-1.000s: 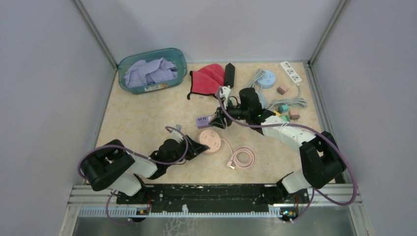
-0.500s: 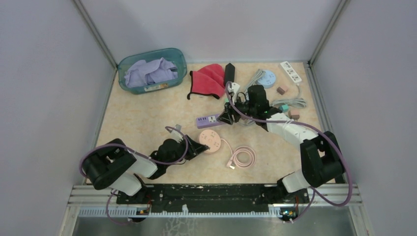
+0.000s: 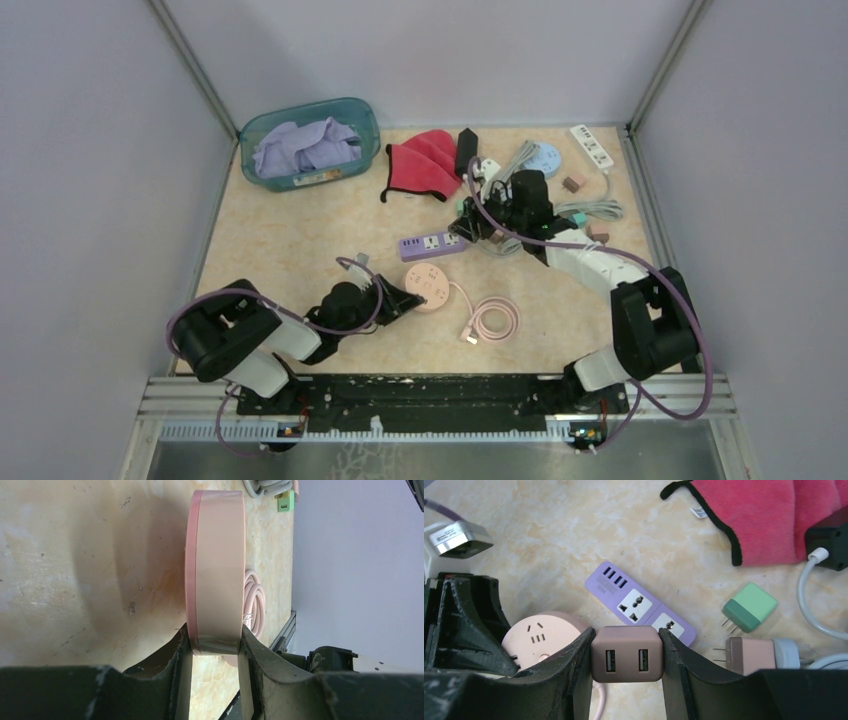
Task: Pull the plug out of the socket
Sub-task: Place the plug at the center of the board.
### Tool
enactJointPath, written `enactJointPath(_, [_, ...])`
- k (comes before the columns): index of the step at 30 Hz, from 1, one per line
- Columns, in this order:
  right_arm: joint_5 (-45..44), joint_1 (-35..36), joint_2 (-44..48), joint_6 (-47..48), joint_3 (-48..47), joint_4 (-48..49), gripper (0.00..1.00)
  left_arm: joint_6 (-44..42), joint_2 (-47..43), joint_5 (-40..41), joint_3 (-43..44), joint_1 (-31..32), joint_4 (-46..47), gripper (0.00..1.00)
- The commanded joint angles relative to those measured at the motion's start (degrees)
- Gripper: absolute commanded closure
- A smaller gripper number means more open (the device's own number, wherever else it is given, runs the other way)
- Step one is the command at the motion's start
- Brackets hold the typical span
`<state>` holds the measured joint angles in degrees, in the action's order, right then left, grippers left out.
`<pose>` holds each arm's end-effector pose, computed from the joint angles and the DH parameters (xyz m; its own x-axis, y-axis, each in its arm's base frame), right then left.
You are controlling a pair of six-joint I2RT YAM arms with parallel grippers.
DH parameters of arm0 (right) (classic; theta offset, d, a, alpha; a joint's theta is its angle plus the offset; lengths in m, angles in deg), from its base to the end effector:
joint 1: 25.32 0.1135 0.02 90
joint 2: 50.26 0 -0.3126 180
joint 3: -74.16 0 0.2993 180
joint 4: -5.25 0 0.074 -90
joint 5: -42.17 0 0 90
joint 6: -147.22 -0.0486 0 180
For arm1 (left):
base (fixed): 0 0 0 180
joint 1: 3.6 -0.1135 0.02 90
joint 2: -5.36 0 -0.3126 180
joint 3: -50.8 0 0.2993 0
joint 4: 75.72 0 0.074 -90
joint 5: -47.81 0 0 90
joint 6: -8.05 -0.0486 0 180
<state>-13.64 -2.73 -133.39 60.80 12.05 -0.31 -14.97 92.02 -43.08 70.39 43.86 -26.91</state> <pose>0.3257 0.1651 0.2654 -0.3635 -0.2072 -0.9083 -0.8060 0.5588 0.1951 0.1582 -0.1735 0.1115 -0.7701 -0.5219 -0.3669 0.0970 0.4726 -0.8759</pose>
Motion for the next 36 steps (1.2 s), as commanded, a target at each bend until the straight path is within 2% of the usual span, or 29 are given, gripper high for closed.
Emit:
enactJointPath(1, [-5.9,-0.9,-0.1,-4.3,0.9,6.8,1.00,-1.3,1.2,0.3,-1.1,-0.6,1.6,1.00])
enactJointPath(7, [-13.4,-1.0,-2.1,-9.6,1.3,9.5,1.00,-1.2,1.4,-0.2,-1.3,-0.8,2.0,1.00])
enactJointPath(23, [-13.9,-1.1,-7.4,-18.1,1.7,13.6,0.92,-1.3,1.6,-0.5,-2.1,-1.1,3.1,1.00])
enactJointPath(33, [-18.0,-1.5,-12.8,-24.1,1.3,14.9,0.82,-1.2,1.5,-0.8,-2.7,-1.4,3.9,1.00])
enactJointPath(35, [-19.0,-1.8,-14.6,-24.8,0.3,13.9,0.76,-1.2,1.5,-0.8,-2.7,-1.5,4.0,1.00])
enactJointPath(36, [-18.9,-2.0,-15.2,-25.4,-0.4,13.0,0.70,-1.2,1.5,-0.9,-2.7,-1.5,4.0,1.00])
